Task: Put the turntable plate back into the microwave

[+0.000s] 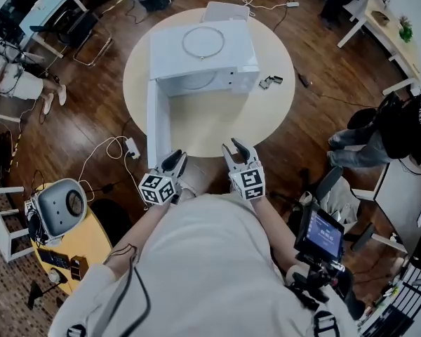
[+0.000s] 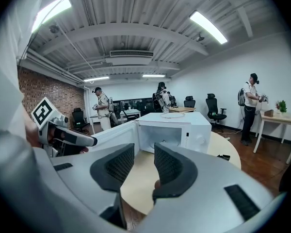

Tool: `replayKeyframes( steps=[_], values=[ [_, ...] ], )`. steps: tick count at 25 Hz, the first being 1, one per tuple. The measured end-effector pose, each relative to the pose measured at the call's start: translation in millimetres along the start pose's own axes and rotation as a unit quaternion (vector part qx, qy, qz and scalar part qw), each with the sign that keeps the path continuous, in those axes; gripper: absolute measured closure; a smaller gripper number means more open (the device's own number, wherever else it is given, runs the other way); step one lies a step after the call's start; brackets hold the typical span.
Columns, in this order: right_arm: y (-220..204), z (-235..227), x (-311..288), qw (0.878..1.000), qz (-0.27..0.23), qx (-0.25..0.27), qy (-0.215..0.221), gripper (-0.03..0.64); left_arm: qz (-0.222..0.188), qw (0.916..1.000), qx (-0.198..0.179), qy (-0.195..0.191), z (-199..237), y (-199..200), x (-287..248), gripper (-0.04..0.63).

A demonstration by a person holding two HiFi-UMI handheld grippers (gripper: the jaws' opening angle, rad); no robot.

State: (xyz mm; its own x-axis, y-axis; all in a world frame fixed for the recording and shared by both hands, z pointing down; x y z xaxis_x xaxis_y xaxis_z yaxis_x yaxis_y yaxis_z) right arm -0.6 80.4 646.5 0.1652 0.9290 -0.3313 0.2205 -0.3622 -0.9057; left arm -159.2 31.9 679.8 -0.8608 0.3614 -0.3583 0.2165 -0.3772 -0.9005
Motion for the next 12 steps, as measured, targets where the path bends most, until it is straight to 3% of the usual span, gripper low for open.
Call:
replayKeyframes(
  steps=[1,2,3,12],
  values=[
    [-1,-1,1,1.0,0.005,0.004,-0.001,0.486,0.001,1.0,-0.001,0.0,-1,0,0,0.523],
    [-3,-1,3,1.0,0.009,0.009,0.0,0.576,0.002,1.0,-0.001,0.0,-2,-1,0,0.523],
    [-4,-1,4,1.0,0.012,0.011,0.002,0.609,0.002,1.0,-0.001,0.0,-2,-1,0,0.523],
    [-14,-9,19,1.0,0.014,-0.02,0.015,0.609,0.013,0.9999,0.003,0.005,-21,-10,-3,0.523]
  ],
)
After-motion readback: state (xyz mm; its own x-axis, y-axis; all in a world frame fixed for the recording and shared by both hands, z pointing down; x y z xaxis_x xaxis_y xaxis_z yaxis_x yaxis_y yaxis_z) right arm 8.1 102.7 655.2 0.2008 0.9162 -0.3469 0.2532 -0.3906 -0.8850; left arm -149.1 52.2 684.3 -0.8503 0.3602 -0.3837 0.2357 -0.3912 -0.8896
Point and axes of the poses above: the fingertips, and each gripper's own axes: x backward along the fingers, z to its left, y out of its top, the point moved 1 cm from there along x, backward along the fingers, and after that the axes turned 13 degrees about -x, right-handed, at the moved point
